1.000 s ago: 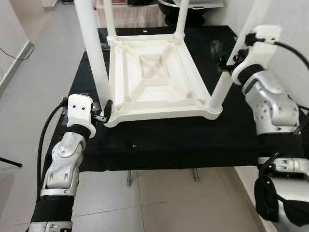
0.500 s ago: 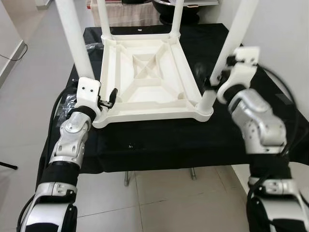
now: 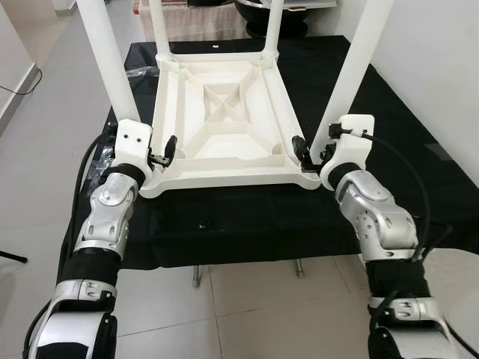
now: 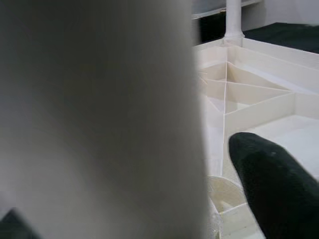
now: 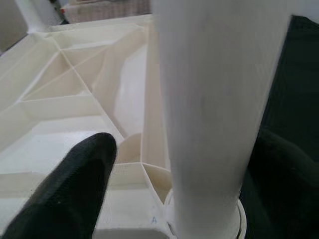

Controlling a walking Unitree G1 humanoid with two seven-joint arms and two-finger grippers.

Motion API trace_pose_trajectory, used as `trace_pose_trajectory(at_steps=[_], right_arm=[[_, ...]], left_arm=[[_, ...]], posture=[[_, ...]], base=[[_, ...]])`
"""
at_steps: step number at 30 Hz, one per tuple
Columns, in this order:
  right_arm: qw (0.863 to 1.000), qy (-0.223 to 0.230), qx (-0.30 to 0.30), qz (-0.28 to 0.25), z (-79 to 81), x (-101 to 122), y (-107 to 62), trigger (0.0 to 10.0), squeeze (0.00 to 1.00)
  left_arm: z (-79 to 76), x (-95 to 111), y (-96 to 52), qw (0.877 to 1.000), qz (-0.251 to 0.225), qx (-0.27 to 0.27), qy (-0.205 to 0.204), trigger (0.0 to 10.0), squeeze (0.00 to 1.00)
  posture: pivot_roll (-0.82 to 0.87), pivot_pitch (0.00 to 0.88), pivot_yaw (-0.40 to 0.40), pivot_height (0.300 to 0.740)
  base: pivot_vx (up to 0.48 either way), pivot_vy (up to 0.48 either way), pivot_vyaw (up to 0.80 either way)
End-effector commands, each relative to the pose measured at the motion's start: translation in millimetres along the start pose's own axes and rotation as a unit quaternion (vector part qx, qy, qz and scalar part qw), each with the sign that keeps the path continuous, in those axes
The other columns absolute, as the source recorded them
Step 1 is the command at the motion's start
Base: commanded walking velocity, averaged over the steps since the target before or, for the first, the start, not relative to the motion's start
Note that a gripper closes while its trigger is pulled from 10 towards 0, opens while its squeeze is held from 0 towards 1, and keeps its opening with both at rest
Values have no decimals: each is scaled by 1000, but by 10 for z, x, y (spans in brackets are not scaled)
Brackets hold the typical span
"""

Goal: Building children table

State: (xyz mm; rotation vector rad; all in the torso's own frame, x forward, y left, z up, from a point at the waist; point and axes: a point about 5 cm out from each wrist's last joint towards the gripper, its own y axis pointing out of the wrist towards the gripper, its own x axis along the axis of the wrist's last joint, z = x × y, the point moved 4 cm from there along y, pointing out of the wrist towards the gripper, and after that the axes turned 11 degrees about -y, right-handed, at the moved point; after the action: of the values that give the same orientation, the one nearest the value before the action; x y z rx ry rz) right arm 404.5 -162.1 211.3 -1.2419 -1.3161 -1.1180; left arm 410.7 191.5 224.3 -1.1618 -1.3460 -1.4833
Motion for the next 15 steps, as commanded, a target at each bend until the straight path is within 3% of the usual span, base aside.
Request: trace_pose_trajectory(at_steps=[1, 15], right_arm=[[1000, 8, 4, -10, 81, -25, 40, 0, 0], [999, 11, 25, -37, 196, 18, 30, 0, 0]], left_arm=[[27, -44, -22, 1000, 7, -4, -10, 0, 0], [103, -77, -105, 1000, 17, 3, -15, 0, 0]], posture=[[-31, 188, -45, 740], [-20, 190, -42, 740]], base=[[0, 0, 0], [0, 0, 0]])
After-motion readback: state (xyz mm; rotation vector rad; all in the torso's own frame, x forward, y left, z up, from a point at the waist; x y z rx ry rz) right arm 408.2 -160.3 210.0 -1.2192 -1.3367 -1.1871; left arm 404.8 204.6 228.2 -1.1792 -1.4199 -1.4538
